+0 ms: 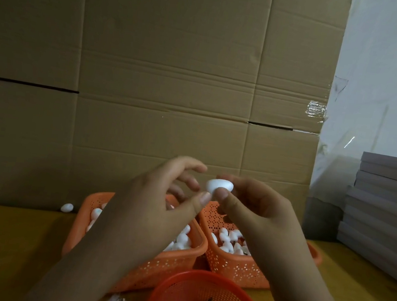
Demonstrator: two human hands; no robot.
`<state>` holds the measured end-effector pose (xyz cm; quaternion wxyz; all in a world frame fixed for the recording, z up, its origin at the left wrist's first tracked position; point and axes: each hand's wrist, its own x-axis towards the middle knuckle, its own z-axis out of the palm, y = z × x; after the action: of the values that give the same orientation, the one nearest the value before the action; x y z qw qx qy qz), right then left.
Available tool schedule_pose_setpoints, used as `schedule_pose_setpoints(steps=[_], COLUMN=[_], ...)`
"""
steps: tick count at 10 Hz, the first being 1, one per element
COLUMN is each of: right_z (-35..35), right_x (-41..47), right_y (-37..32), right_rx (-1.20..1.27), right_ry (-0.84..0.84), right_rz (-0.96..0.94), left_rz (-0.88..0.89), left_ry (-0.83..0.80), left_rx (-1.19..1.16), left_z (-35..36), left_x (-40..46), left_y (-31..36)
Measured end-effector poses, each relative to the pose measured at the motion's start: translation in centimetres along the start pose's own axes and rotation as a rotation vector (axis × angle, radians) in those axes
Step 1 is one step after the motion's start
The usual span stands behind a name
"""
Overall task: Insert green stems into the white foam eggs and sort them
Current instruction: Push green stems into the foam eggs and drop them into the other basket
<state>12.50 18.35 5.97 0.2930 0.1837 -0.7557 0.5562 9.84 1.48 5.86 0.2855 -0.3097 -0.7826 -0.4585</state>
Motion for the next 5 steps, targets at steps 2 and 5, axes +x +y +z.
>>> schedule_pose_setpoints(steps=[2, 5], right_z=[0.6, 1.3], right_x=[0.0, -0.5], right_y=[0.2, 0.1], right_rx=[-0.032, -0.156], right_ry=[0.024, -0.012], right_rz=[-0.020, -0.050], left_rz=[0.136, 0.353], left_ry=[0.002, 0.141], left_rx=[0.156, 0.316], left_z=[1.5, 1.6], left_x=[-0.1, 0.2], left_y=[0.3, 0.0])
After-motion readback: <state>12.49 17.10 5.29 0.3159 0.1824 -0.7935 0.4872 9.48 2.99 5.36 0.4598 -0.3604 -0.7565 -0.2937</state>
